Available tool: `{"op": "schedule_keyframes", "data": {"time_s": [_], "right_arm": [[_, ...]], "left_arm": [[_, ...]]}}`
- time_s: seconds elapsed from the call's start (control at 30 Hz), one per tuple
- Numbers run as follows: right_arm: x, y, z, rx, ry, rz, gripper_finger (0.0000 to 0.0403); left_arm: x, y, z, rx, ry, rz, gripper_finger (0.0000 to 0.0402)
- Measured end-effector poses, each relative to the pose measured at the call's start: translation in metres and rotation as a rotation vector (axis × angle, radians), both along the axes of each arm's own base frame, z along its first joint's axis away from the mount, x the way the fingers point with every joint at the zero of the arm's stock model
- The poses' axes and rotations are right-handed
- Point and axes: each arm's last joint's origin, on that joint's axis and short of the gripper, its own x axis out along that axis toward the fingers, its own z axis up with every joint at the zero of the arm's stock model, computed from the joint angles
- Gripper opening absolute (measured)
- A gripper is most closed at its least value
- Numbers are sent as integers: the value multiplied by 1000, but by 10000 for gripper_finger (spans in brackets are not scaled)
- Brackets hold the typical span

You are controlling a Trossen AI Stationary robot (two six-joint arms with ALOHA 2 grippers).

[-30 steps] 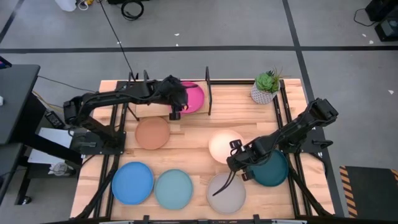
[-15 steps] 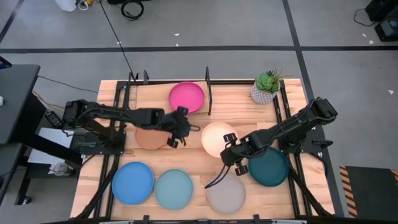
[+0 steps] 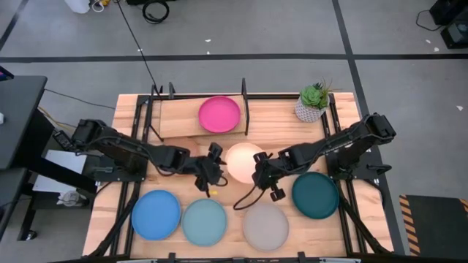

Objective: Place and stack plates onto a shelf
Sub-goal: Put the white plate on the shelf

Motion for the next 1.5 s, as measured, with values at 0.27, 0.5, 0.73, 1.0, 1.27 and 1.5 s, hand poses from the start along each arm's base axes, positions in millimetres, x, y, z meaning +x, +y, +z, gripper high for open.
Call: {"op": "schedule_keyframes", "data": {"time_s": [0.27,0.5,0.73,1.0,1.27,1.5], "right_arm": [[6,-4,3,39,-52,47,15],[8,-3,4,48,-72,46,16],[9,-3,6,63,-90,32,20],[10,-3,6,77,-95,2,43],[8,-4,11,79,-114,-9,84],[-13,-4,45,52,-214,-89,135]], "left_arm": [[11,-7,-15,133,10,-10,243],[14,-8,-19,161,7,1,225],[12,-10,-21,168,26,-9,141],[11,-11,-22,161,38,-28,81],[11,-10,-23,142,48,-25,75],[9,-10,-24,103,61,-23,74]]}}
